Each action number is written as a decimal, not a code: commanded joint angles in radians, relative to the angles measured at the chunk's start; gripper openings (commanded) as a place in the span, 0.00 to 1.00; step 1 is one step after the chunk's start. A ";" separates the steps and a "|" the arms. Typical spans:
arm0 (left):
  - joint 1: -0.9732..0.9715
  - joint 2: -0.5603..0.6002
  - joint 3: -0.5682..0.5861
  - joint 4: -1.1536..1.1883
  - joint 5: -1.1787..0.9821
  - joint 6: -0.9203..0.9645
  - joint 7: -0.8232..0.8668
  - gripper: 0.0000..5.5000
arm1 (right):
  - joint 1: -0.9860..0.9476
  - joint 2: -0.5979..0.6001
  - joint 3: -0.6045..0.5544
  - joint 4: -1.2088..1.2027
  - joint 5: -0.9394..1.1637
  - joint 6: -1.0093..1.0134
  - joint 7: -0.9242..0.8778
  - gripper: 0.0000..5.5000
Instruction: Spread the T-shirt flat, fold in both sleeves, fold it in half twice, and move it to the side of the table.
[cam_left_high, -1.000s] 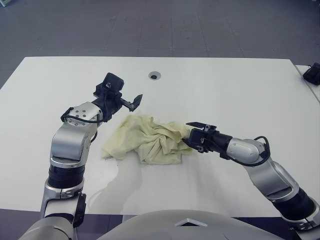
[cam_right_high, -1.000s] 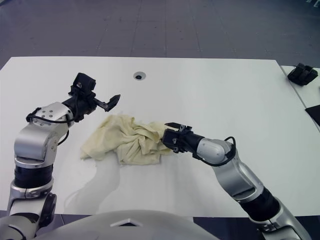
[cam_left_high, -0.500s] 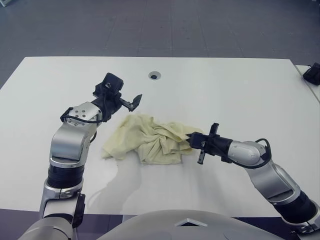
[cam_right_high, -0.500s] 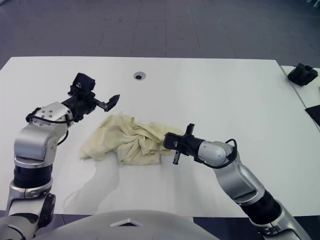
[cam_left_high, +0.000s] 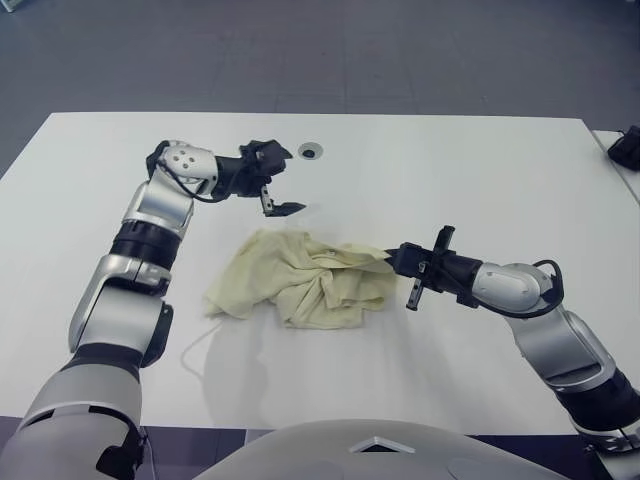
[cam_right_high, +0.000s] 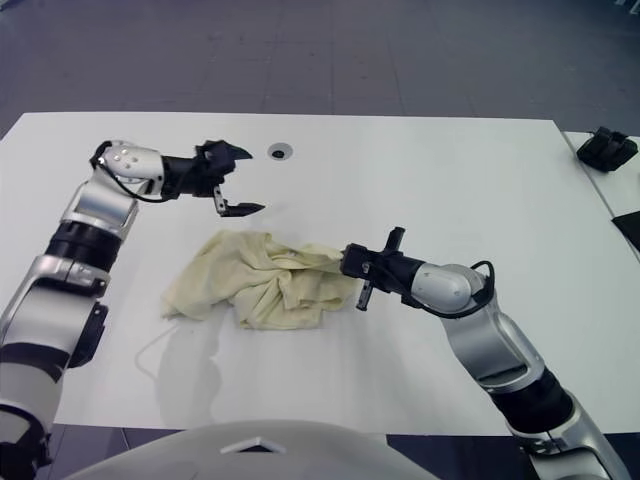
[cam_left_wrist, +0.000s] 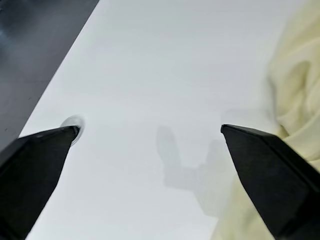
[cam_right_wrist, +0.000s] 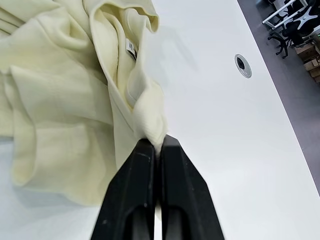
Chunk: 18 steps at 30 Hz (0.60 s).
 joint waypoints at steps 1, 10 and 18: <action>-0.106 -0.034 -0.050 0.201 0.098 -0.097 -0.030 0.98 | -0.016 0.009 0.014 0.008 -0.015 -0.003 0.003 0.00; -0.181 -0.067 -0.074 0.383 0.177 -0.178 -0.173 0.98 | -0.019 0.023 0.027 0.014 -0.032 0.001 -0.002 0.00; -0.123 -0.125 -0.095 0.442 0.250 -0.178 -0.127 0.87 | -0.014 0.026 0.024 0.005 -0.035 0.003 0.000 0.00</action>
